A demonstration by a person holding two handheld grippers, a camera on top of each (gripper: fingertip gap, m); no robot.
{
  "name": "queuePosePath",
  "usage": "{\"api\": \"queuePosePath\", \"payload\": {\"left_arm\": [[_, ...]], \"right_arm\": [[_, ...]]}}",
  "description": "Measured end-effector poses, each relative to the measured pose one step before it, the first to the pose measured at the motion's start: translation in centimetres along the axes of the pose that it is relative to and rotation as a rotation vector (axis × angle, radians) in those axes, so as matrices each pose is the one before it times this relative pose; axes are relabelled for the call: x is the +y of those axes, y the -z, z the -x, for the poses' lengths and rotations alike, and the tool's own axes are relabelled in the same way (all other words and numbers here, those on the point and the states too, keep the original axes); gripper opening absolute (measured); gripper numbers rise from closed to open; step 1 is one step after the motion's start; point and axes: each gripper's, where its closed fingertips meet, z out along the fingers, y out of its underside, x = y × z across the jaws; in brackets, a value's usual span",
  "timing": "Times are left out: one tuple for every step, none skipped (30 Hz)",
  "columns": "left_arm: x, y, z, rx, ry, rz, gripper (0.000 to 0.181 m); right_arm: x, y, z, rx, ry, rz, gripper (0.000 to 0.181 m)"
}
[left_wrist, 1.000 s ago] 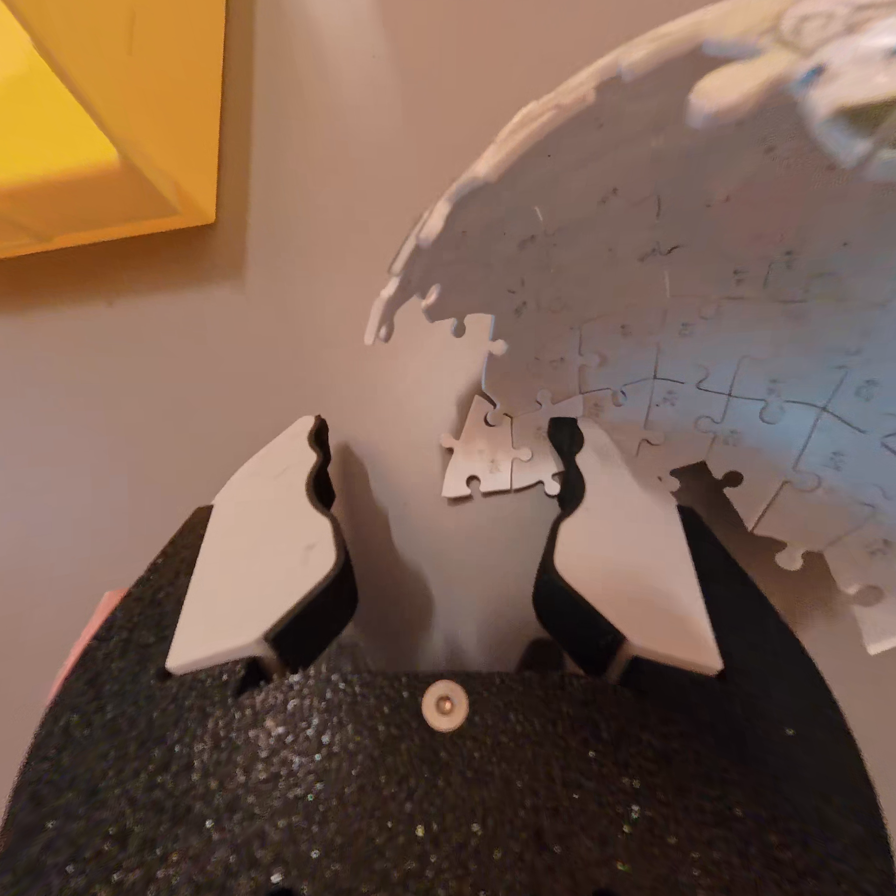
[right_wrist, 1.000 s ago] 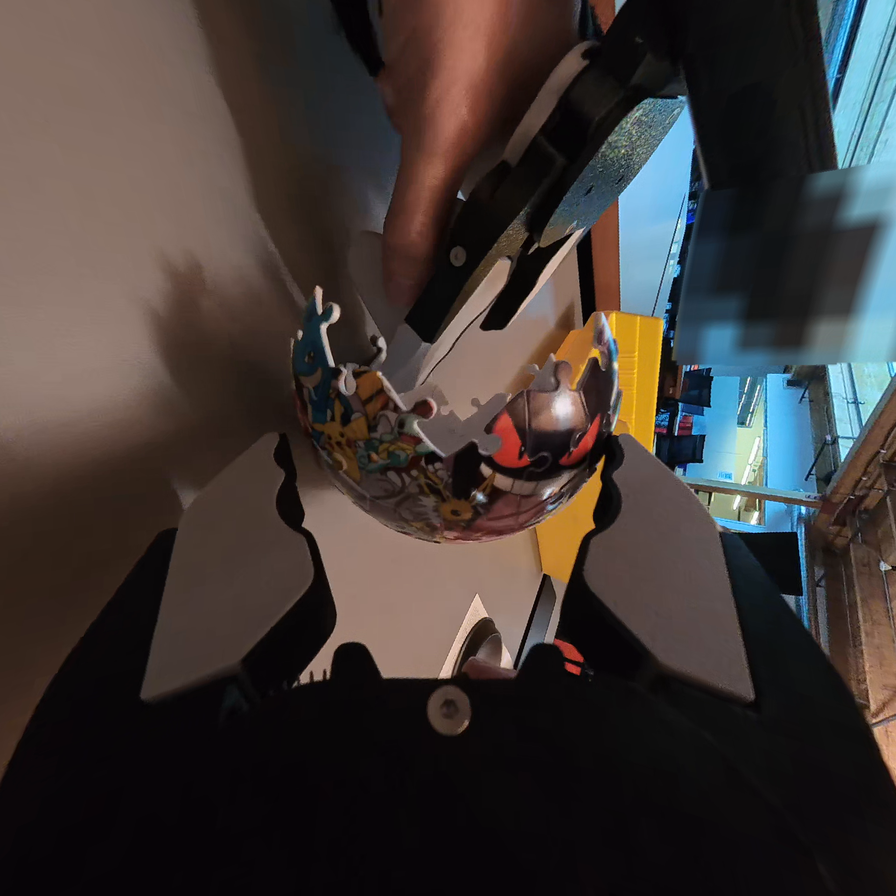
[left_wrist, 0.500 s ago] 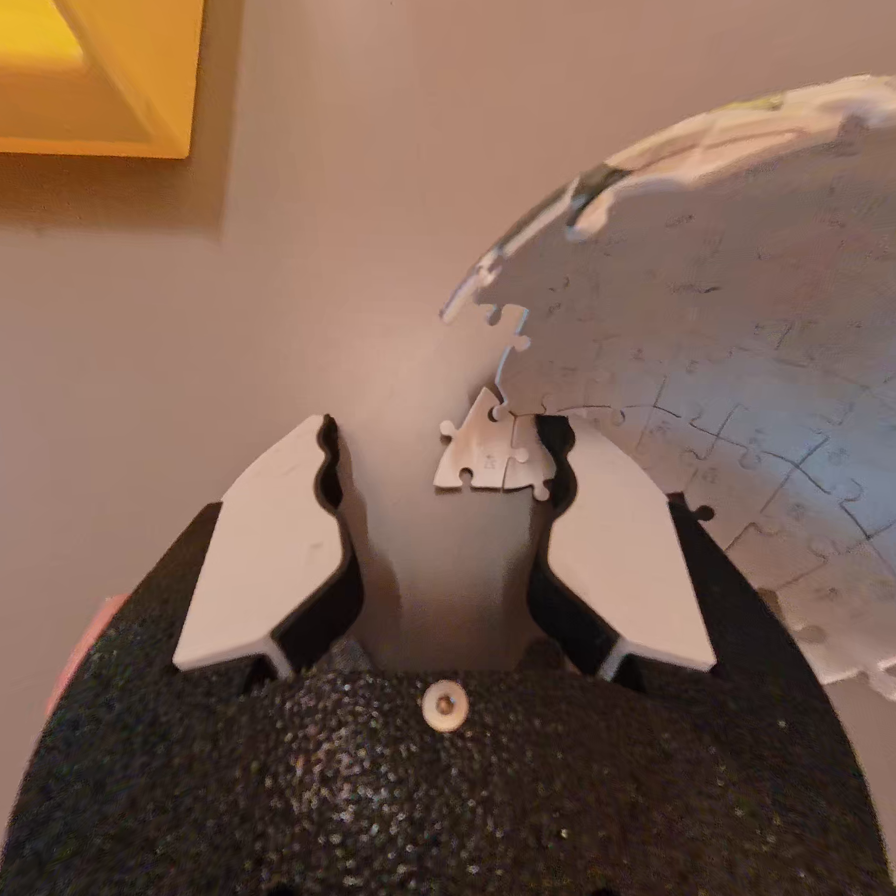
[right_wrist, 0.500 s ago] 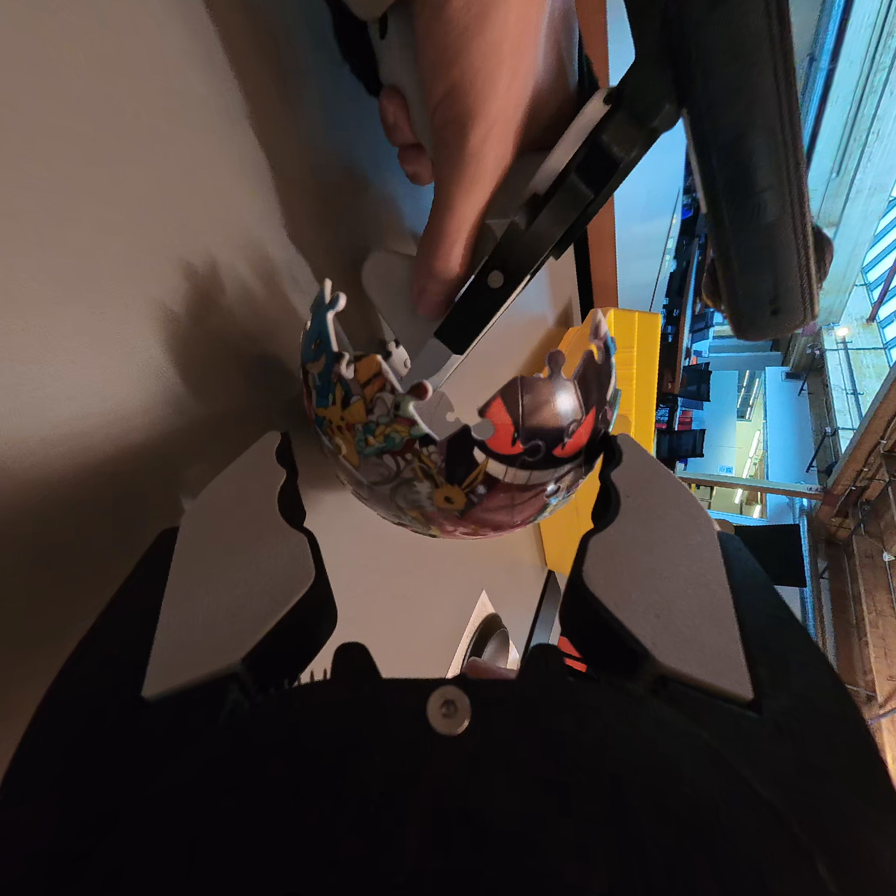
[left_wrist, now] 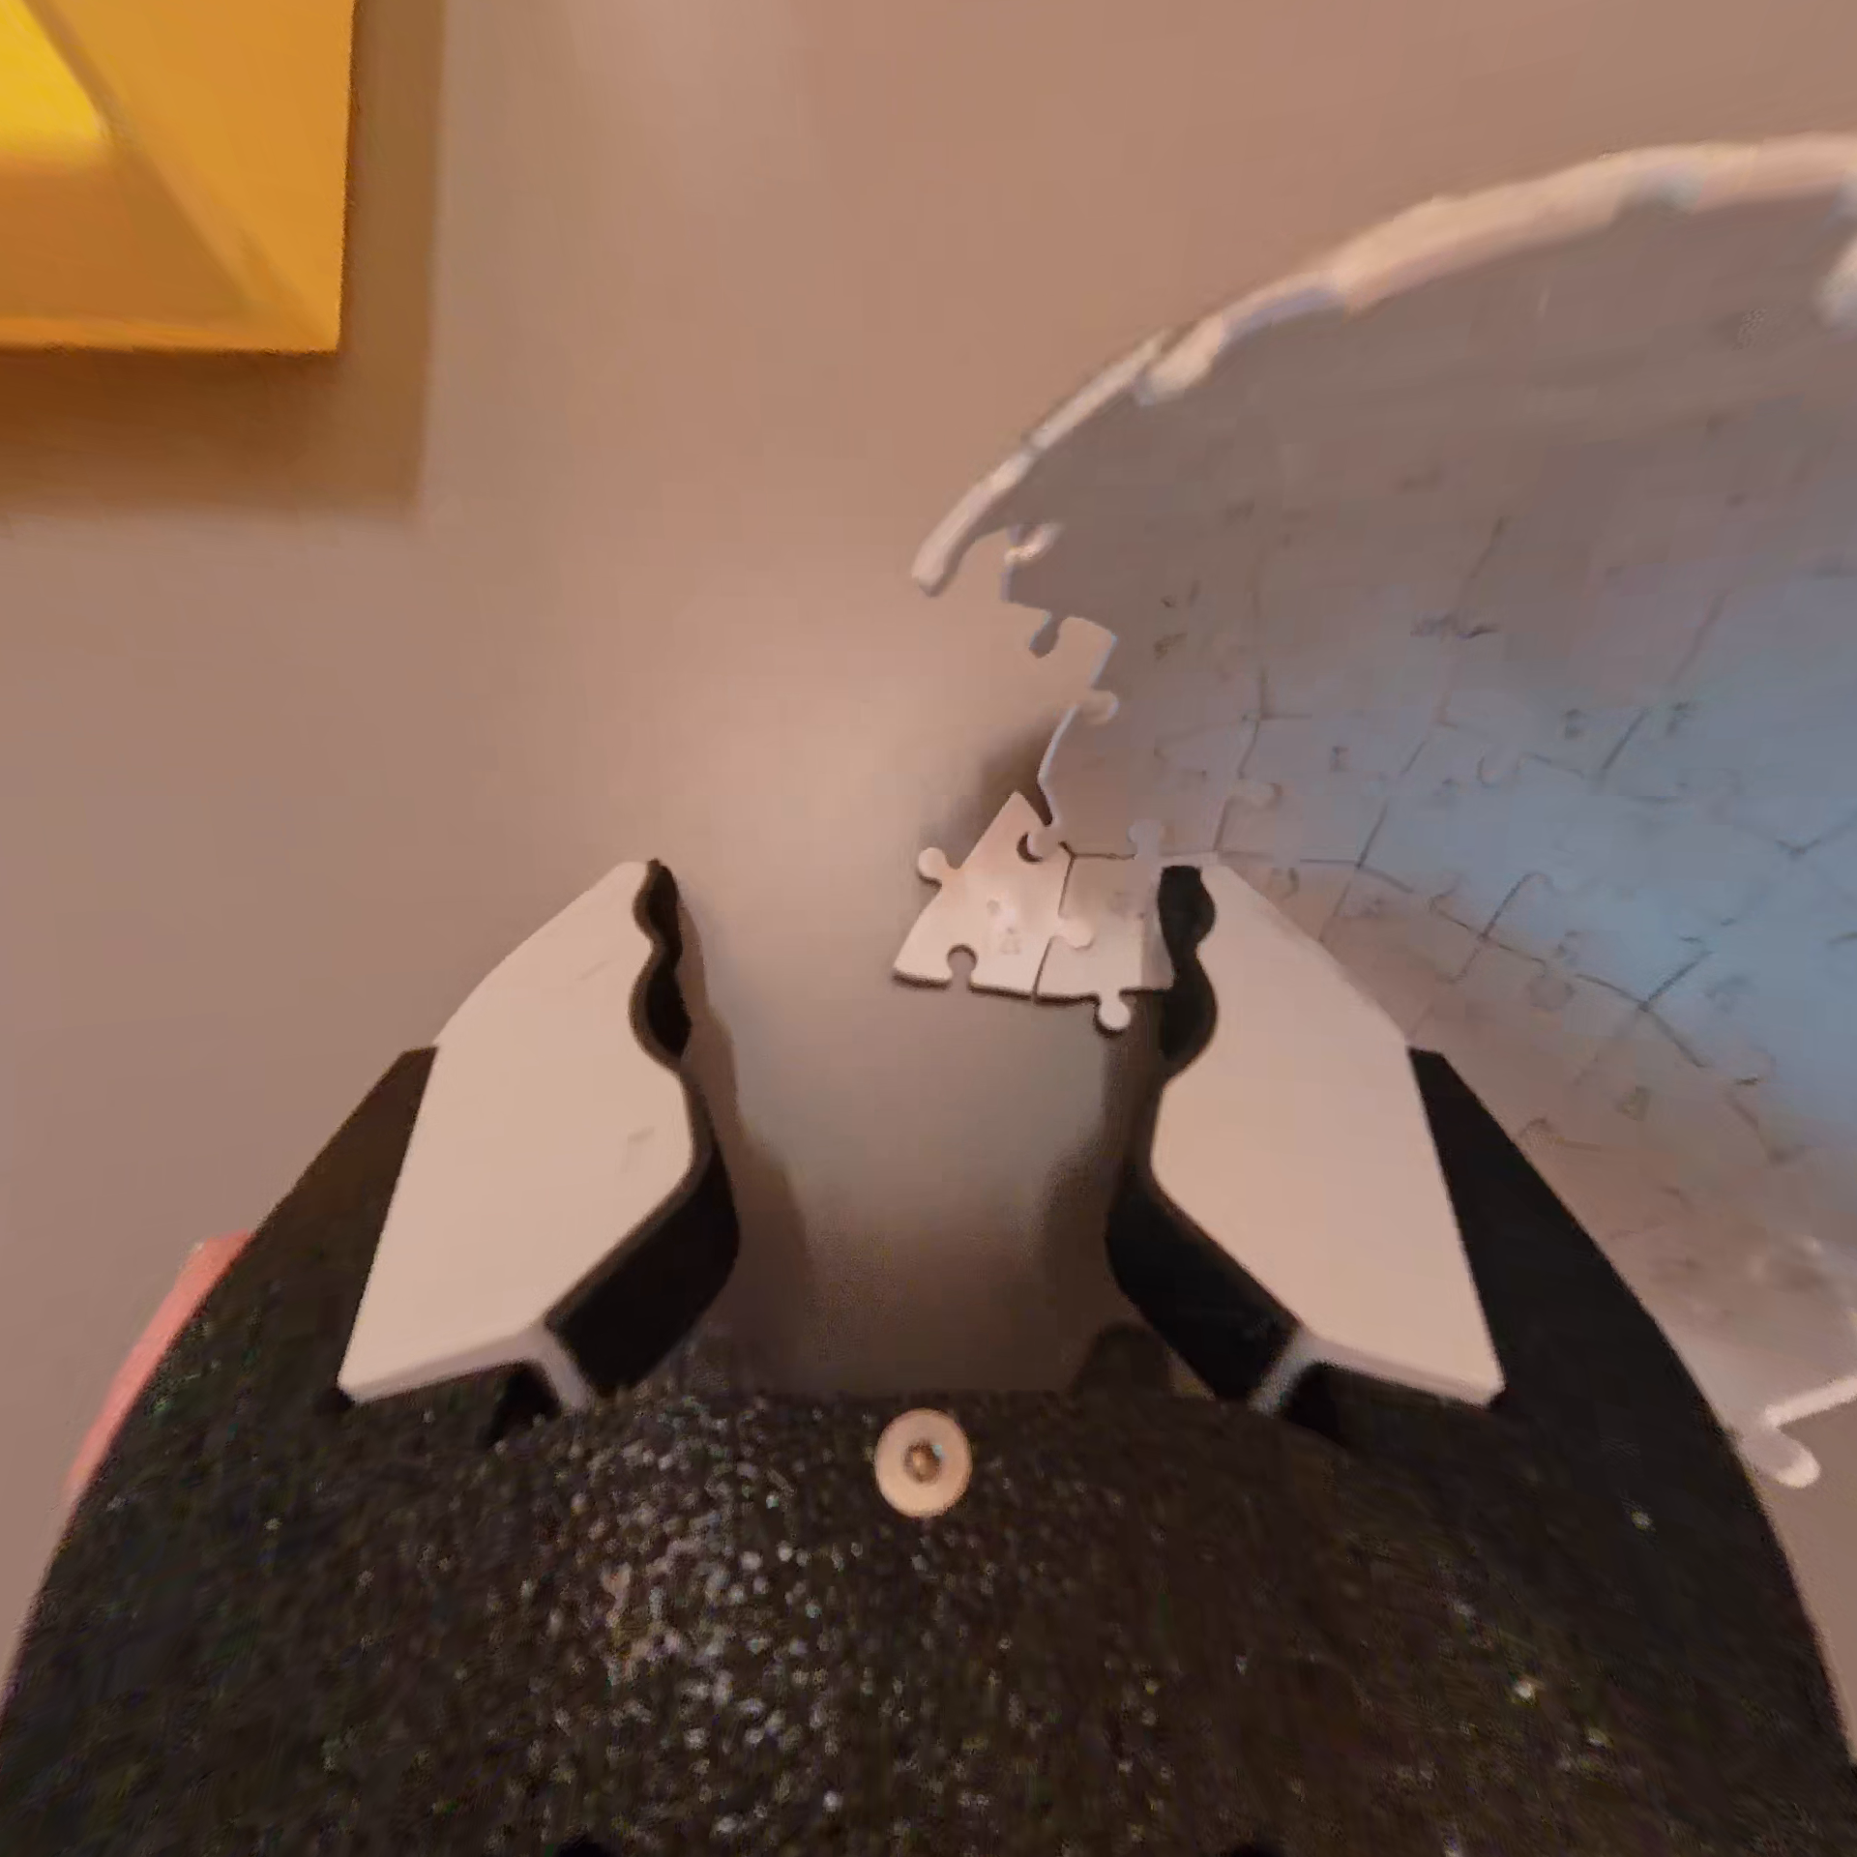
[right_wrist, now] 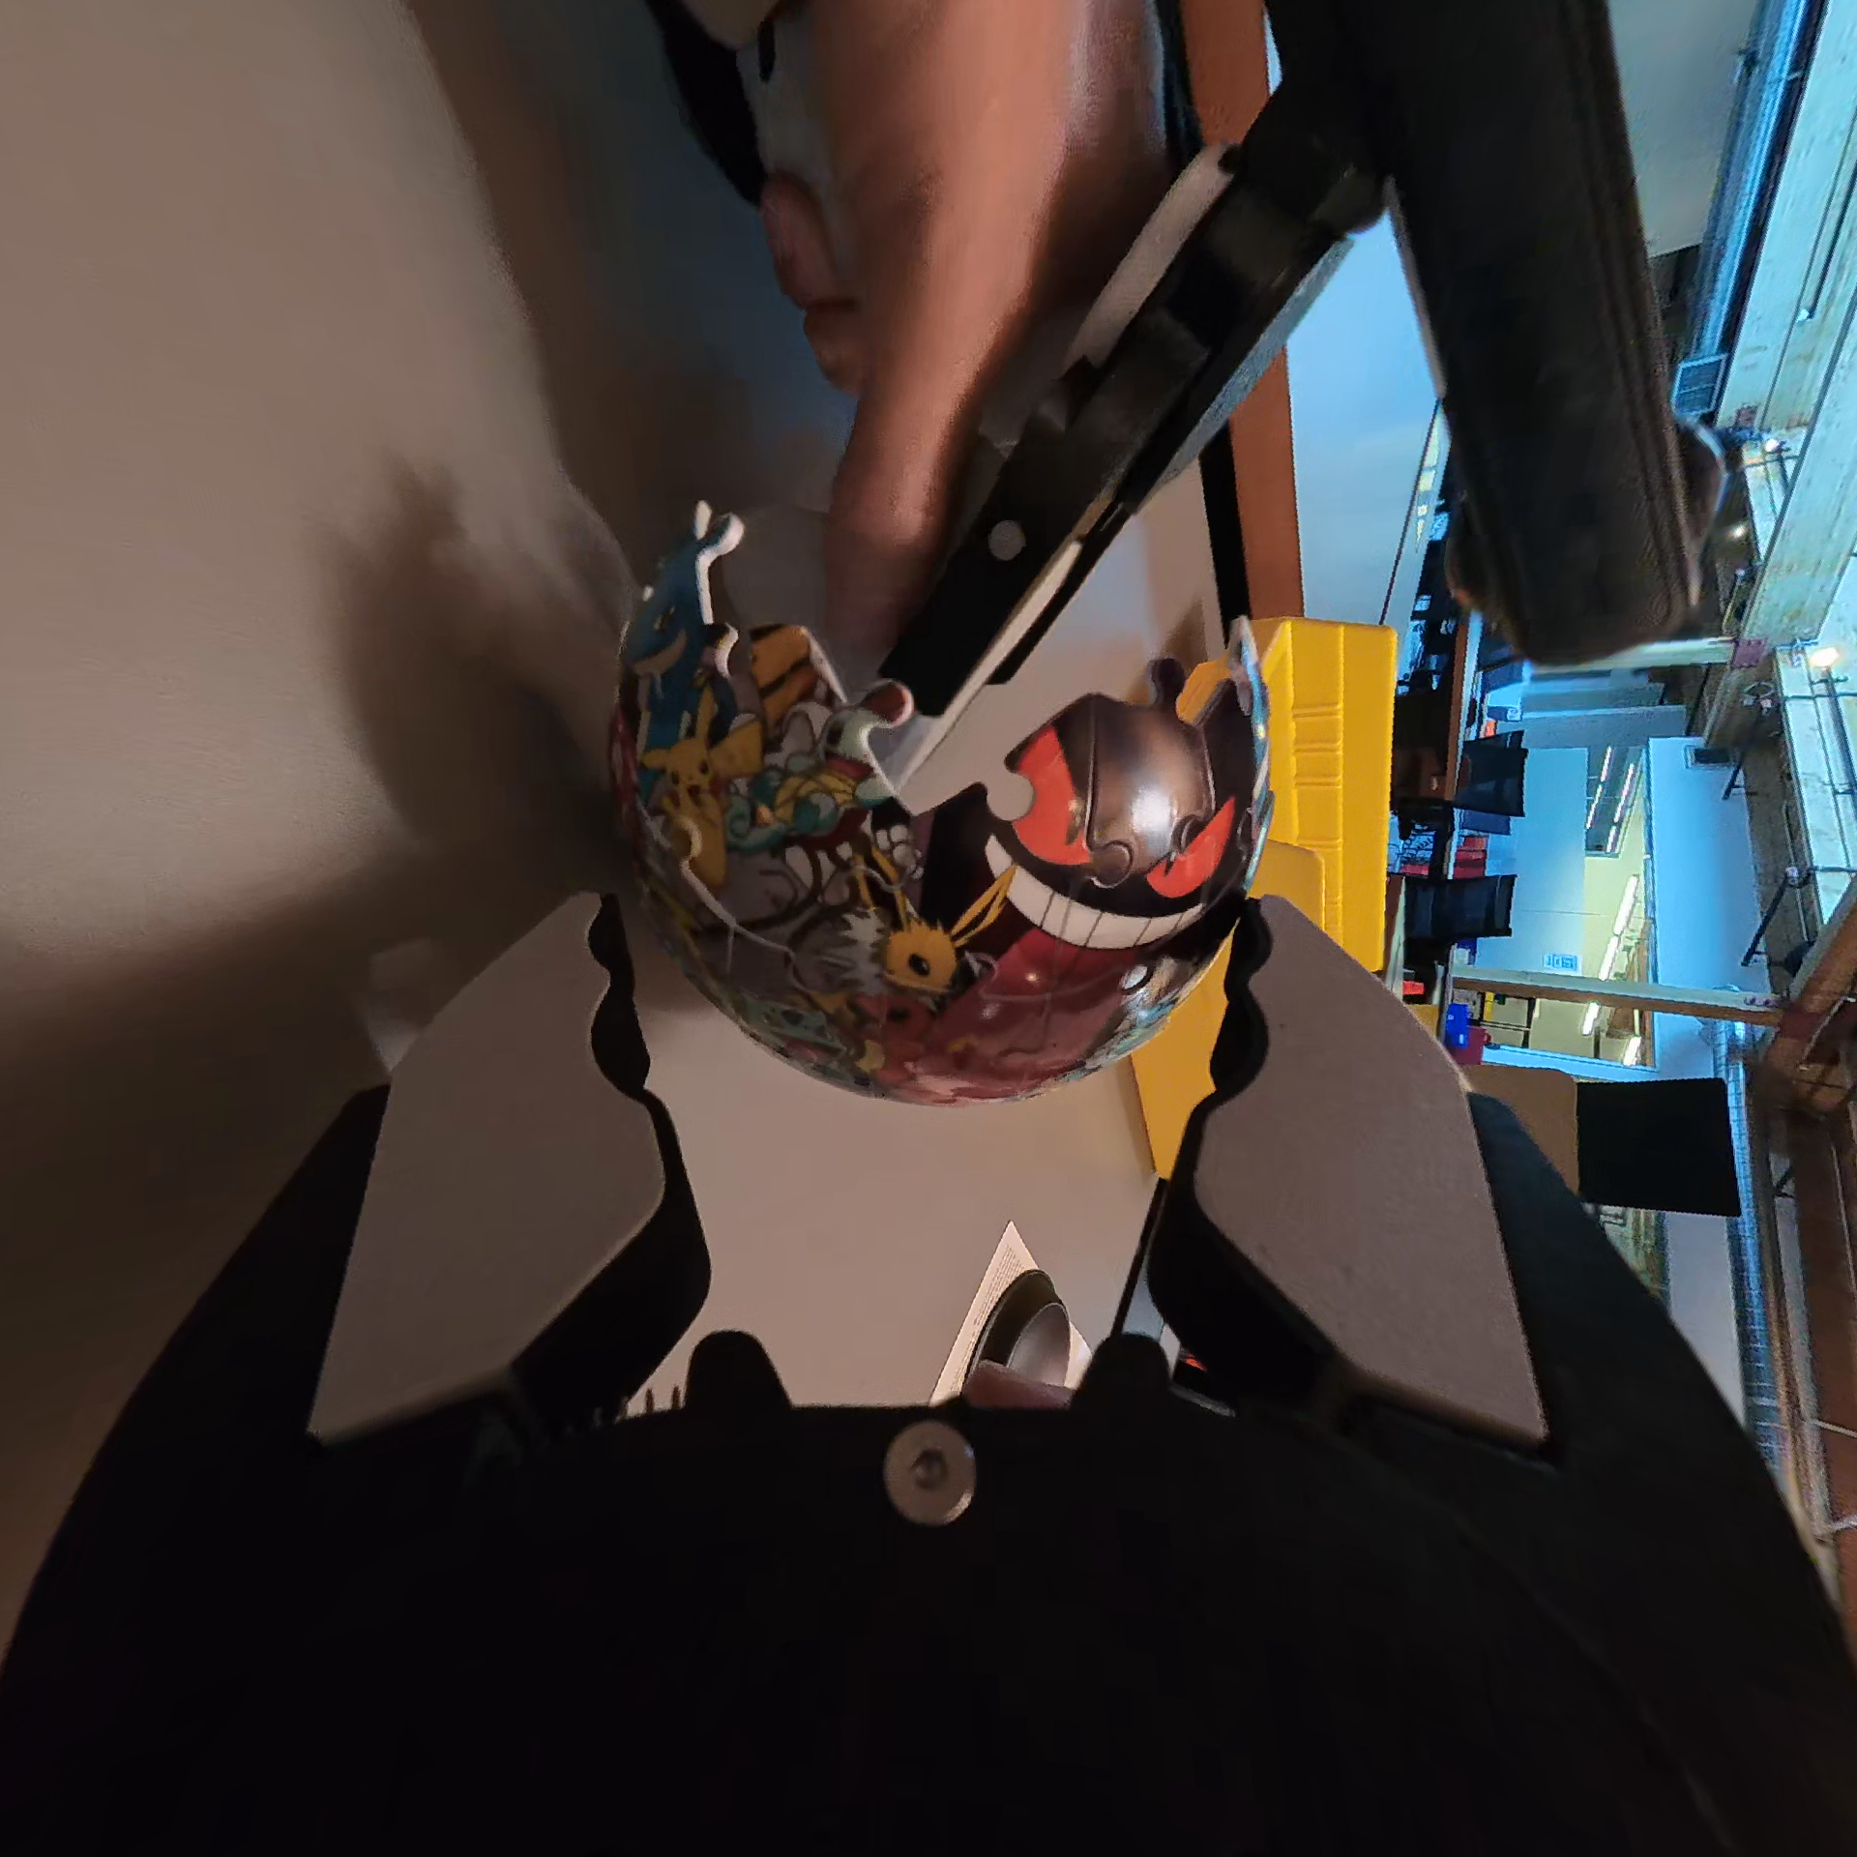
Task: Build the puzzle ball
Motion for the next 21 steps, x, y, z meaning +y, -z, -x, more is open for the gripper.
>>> {"api": "queuePosePath", "payload": {"left_arm": [[-0.314,0.150,-0.073,0.0369,0.0484,-0.0324,0.090],[-0.209,0.187,-0.067,0.0372,0.0438,-0.0209,0.090],[-0.102,0.199,0.028,0.0254,0.0329,-0.0095,0.089],[-0.048,0.172,0.170,0.0097,0.0207,-0.0018,0.089],[-0.017,0.139,0.195,0.0001,0.0046,0.0027,0.088],[0.025,0.107,0.127,-0.0015,-0.0104,0.0086,0.088],[-0.006,0.078,0.167,-0.0102,-0.0186,0.0082,0.089],[-0.016,-0.011,0.162,-0.0151,-0.0250,0.0097,0.091],[-0.002,-0.109,-0.050,-0.0068,-0.0300,0.0120,0.093],[-0.021,-0.201,-0.202,0.0004,-0.0304,0.0099,0.093],[0.003,-0.251,-0.283,0.0042,-0.0268,0.0101,0.094],[0.067,-0.287,-0.295,0.0054,-0.0227,0.0140,0.094],[0.103,-0.282,-0.185,-0.0022,-0.0226,0.0142,0.093],[0.045,-0.246,0.105,-0.0219,-0.0258,0.0079,0.094],[0.056,-0.179,0.157,-0.0256,-0.0271,0.0082,0.093],[-0.063,-0.052,0.043,-0.0121,-0.0156,0.0011,0.094],[-0.018,0.013,-0.049,-0.0014,-0.0076,0.0020,0.093],[-0.054,0.014,-0.005,-0.0030,-0.0122,-0.0026,0.093],[-0.091,0.039,-0.013,-0.0065,-0.0225,-0.0106,0.093],[-0.123,0.066,-0.015,-0.0086,-0.0267,-0.0150,0.092],[-0.101,0.060,-0.004,-0.0108,-0.0202,-0.0158,0.092]], "right_arm": [[0.002,0.004,-0.061,-0.0019,-0.0046,-0.0018,0.112],[0.026,0.011,-0.068,-0.0002,-0.0021,-0.0012,0.111],[0.060,0.002,-0.060,-0.0008,-0.0026,-0.0010,0.110],[0.061,-0.007,-0.031,-0.0029,-0.0056,-0.0006,0.110],[0.070,-0.020,-0.013,-0.0042,-0.0056,-0.0009,0.111],[0.051,-0.008,-0.045,-0.0037,-0.0038,-0.0019,0.111],[0.055,-0.008,-0.070,-0.0016,-0.0027,-0.0010,0.110],[0.057,-0.004,-0.029,-0.0029,-0.0023,0.0002,0.110],[0.043,-0.006,-0.036,-0.0034,-0.0036,-0.0004,0.110],[0.025,-0.012,-0.056,-0.0022,-0.0046,-0.0008,0.110],[0.039,-0.009,-0.036,-0.0024,-0.0022,0.0011,0.110],[0.028,0.004,-0.019,-0.0026,0.0010,0.0014,0.110],[-0.018,0.001,-0.017,-0.0024,-0.0011,-0.0003,0.109],[-0.013,-0.013,-0.015,-0.0020,-0.0037,0.0001,0.109],[-0.012,-0.019,-0.017,-0.0019,-0.0026,0.0000,0.109],[-0.045,-0.024,-0.011,-0.0014,-0.0012,-0.0020,0.110],[-0.009,-0.026,-0.029,-0.0025,-0.0025,0.0005,0.110],[-0.005,-0.033,-0.035,-0.0030,-0.0035,0.0011,0.110],[-0.012,-0.036,-0.033,-0.0033,-0.0033,0.0006,0.110],[-0.008,-0.021,-0.029,-0.0030,-0.0030,0.0002,0.110],[0.001,-0.031,-0.035,-0.0022,-0.0032,-0.0009,0.110]]}}
